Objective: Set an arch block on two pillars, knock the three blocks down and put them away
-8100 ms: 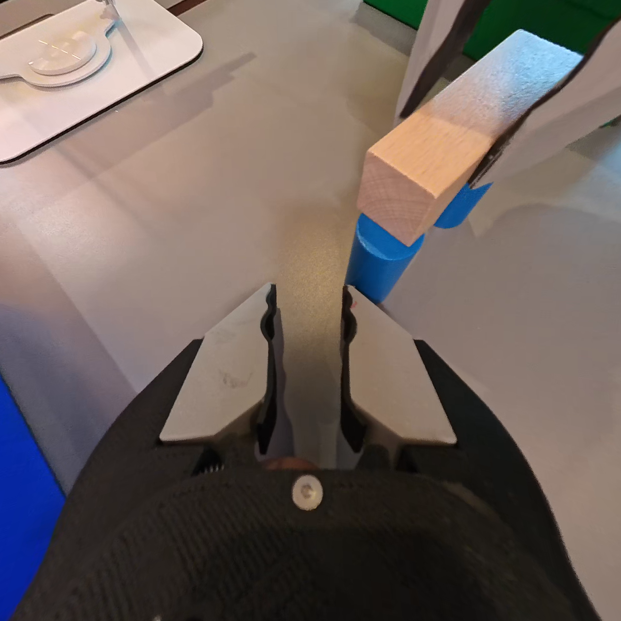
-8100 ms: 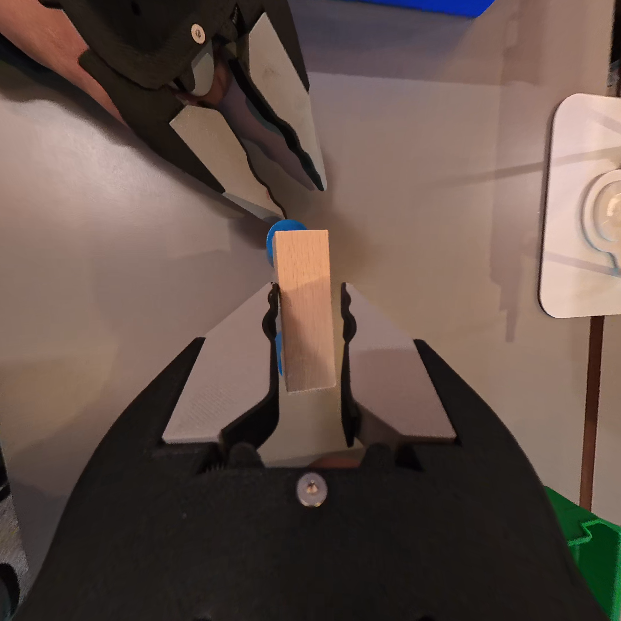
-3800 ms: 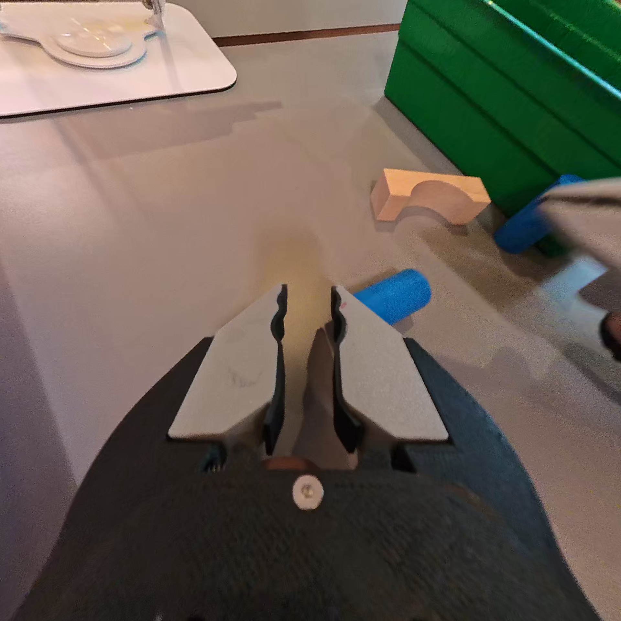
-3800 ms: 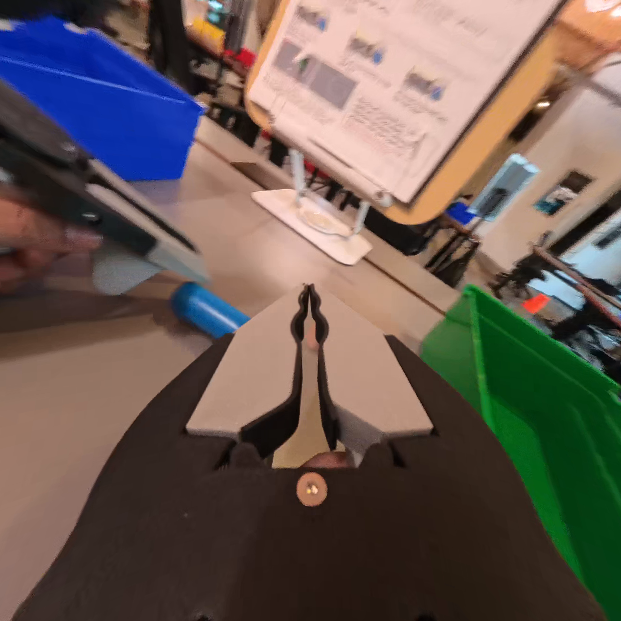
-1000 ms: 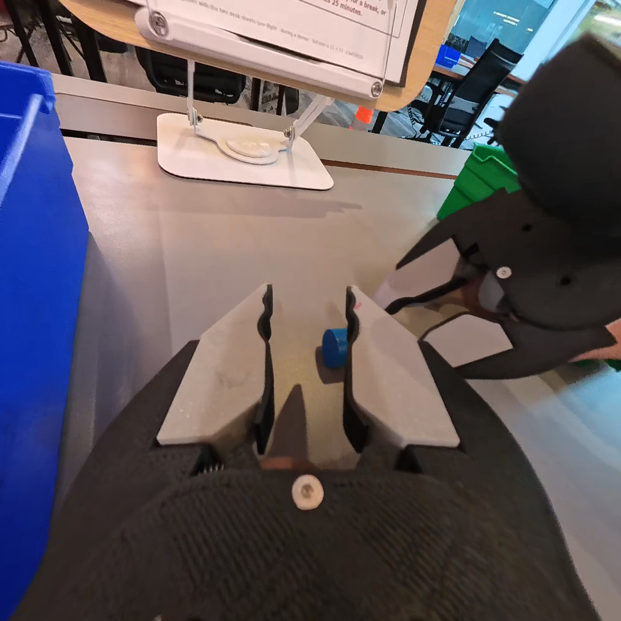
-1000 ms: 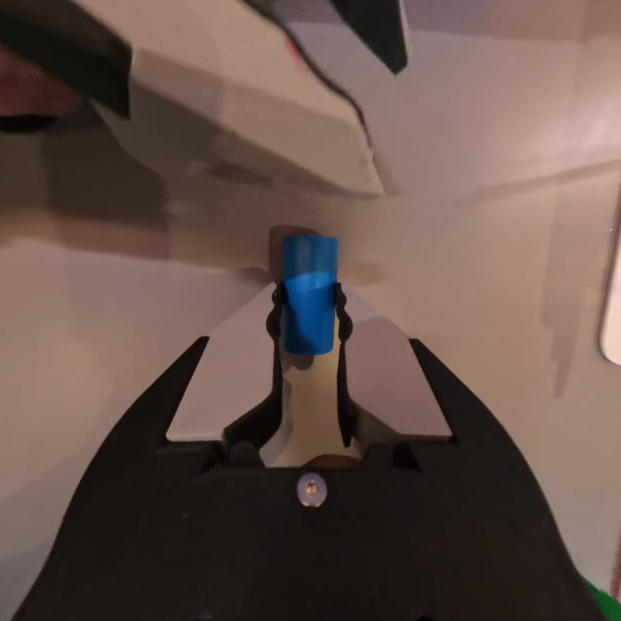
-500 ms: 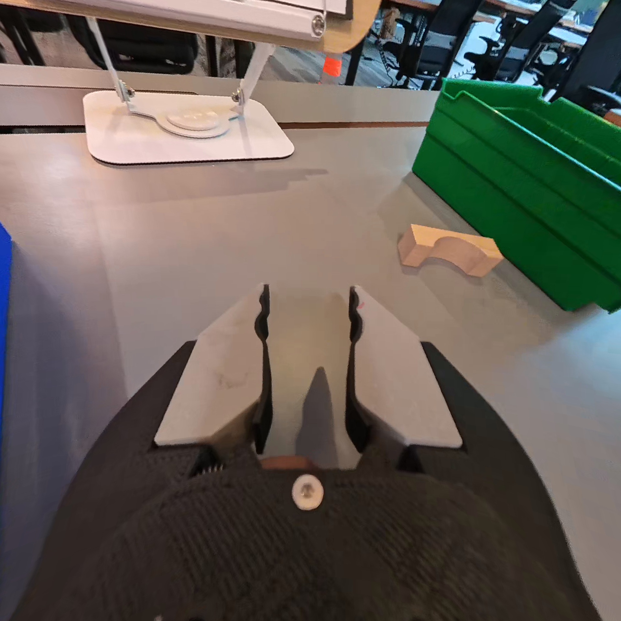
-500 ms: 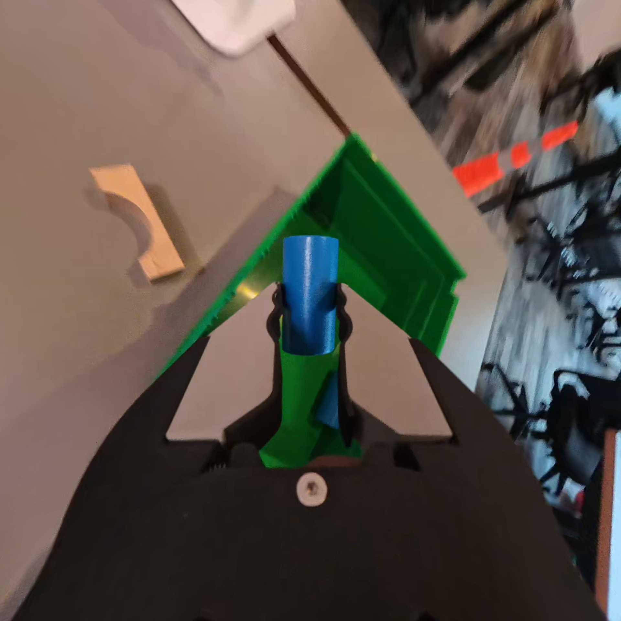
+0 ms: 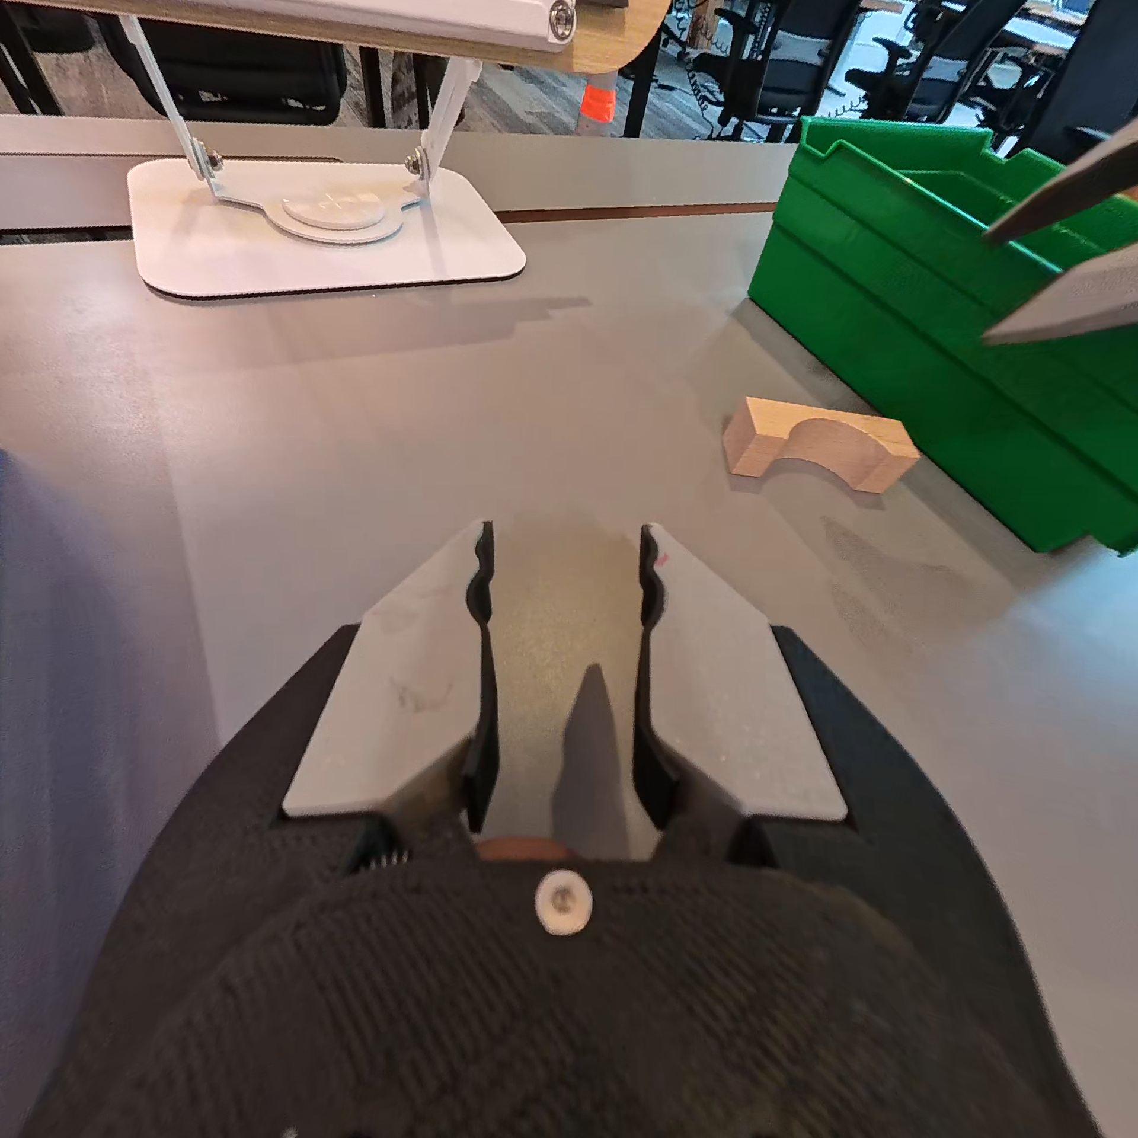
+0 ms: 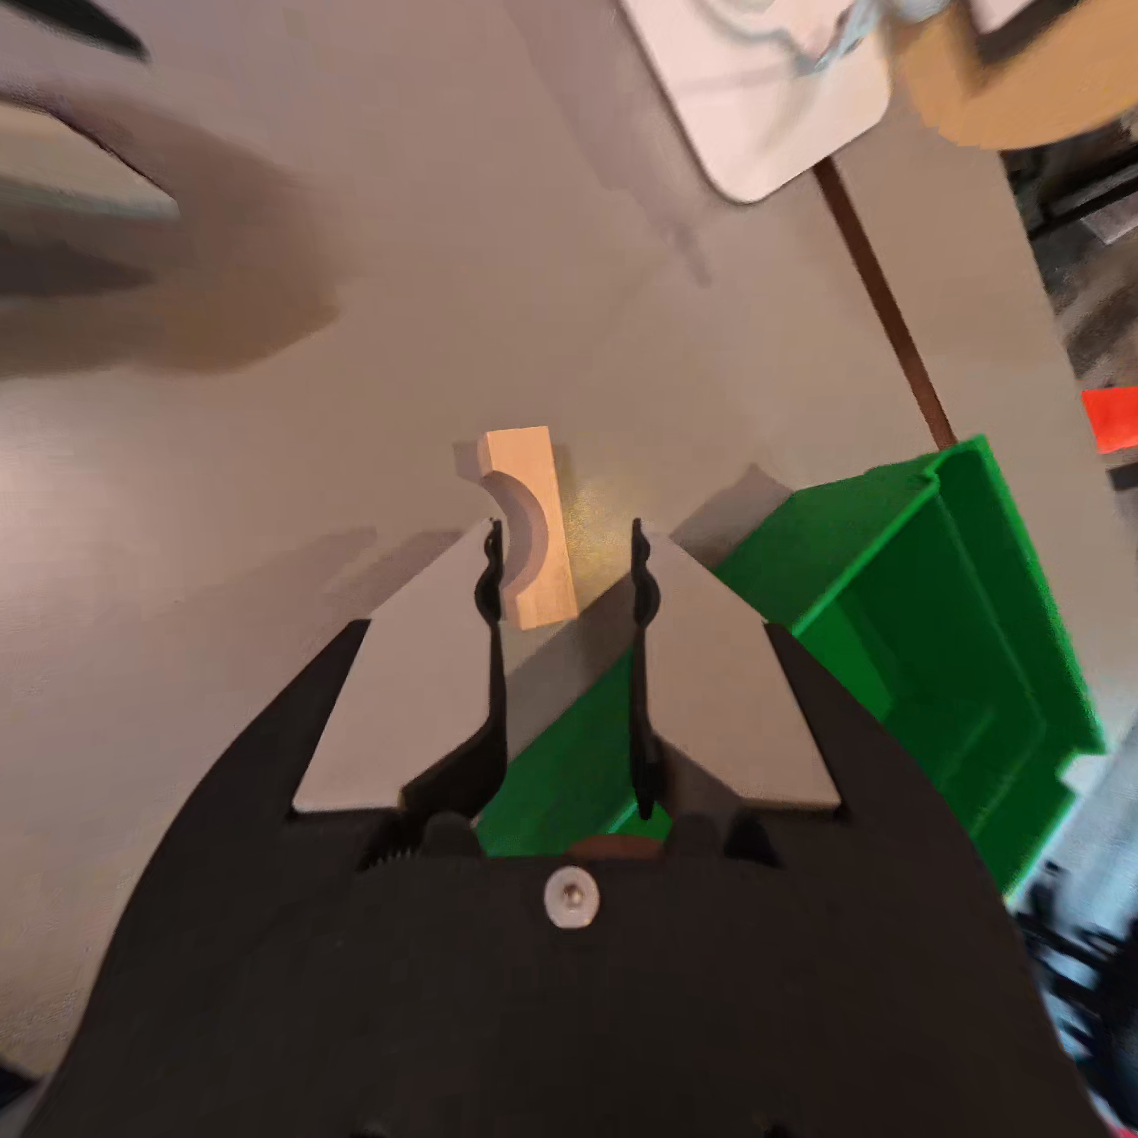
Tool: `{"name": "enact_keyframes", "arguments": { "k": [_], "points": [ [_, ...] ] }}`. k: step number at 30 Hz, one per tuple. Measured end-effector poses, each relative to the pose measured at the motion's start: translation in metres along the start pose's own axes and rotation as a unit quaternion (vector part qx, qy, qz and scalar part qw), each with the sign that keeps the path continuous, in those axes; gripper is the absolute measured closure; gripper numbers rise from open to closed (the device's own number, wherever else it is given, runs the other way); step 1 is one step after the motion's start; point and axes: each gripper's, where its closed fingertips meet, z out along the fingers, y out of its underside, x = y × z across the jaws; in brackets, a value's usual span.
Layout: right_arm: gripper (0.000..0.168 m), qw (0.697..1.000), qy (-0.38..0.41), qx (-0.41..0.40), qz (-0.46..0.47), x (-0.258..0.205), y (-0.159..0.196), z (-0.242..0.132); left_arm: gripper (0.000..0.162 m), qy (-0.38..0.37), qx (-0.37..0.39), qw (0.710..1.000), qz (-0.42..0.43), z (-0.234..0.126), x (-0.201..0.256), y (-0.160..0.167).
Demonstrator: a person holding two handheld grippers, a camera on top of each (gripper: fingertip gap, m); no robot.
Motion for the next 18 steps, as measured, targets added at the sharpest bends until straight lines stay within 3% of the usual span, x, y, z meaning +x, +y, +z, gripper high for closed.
{"name": "enact_keyframes", "arguments": {
  "k": [6, 7, 10, 12, 15, 18],
  "points": [
    [0.136, 0.971, -0.028, -0.221, -0.087, -0.011, 0.043, 0.073, 0.117, 0.004, 0.0, 1.0, -0.006, 0.0, 0.0, 0.0],
    [0.148, 0.963, -0.026, -0.248, -0.101, -0.009, 0.051, 0.079, 0.117, 0.005, -0.001, 1.0, -0.006, 0.0, 0.0, 0.0],
    [0.158, 0.966, -0.025, -0.237, -0.104, -0.007, 0.042, 0.08, 0.117, 0.01, -0.004, 1.0, -0.003, 0.001, 0.003, 0.001],
    [0.161, 0.979, -0.018, -0.185, -0.088, -0.006, 0.021, 0.069, 0.117, 0.01, -0.006, 1.0, 0.001, 0.001, 0.004, 0.002],
    [0.162, 0.996, 0.022, -0.072, -0.049, 0.011, -0.015, 0.028, 0.117, 0.014, -0.006, 1.0, 0.005, 0.002, 0.007, 0.001],
    [0.161, 0.995, 0.099, -0.005, -0.009, 0.054, -0.023, -0.025, 0.117, 0.017, -0.008, 1.0, 0.008, 0.002, 0.009, 0.002]
  ]
}}
